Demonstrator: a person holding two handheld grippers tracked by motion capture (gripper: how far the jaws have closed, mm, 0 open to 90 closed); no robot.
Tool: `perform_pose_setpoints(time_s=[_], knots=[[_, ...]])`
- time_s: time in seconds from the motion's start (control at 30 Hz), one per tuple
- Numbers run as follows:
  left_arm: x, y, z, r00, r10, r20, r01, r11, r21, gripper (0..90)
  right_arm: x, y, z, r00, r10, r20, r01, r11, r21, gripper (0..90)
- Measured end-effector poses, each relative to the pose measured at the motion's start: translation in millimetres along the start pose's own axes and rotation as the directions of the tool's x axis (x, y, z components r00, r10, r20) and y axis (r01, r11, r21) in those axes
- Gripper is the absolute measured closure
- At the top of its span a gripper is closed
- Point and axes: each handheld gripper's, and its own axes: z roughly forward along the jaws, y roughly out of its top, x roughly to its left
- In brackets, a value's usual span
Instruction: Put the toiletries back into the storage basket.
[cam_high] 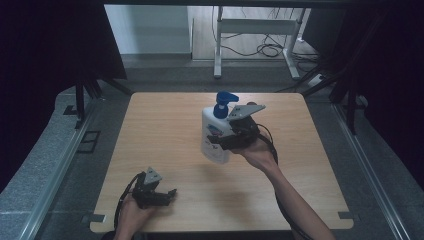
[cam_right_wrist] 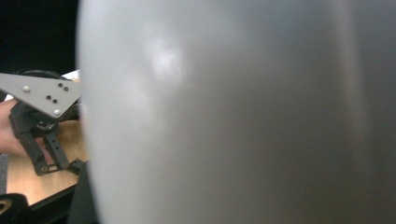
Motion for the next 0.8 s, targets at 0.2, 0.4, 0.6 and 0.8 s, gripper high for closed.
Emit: perform_pose_setpoints(time_s=[0.2,0.4,0.6,0.8], knots=[[0.0,0.0,0.0,1.0,-0.001,0.0,0.001,1.0,0.0,11.6,-8.6,9.4,-3.7,0.9999,-0.001,0.015,0.001,1.0,-0.002,36.9],[0.0,0.0,0.0,1.0,-0.001,0.0,0.001,1.0,0.0,11.6,-18.8,17.1,-6.7,0.9998,-0.005,0.019,0.005,1.0,-0.008,36.9],[-0.1,0.0,0.1,1.0,-0.002,0.0,0.002,1.0,0.0,11.6,-34.3,19.6,-7.9,0.9998,0.005,0.021,-0.005,1.0,-0.011,36.9],[-0.4,0.0,0.2,1.0,-0.005,0.001,0.005,1.0,-0.002,11.6,-47.9,22.8,-8.9,0.9991,0.002,0.043,-0.002,1.0,-0.009,37.0]])
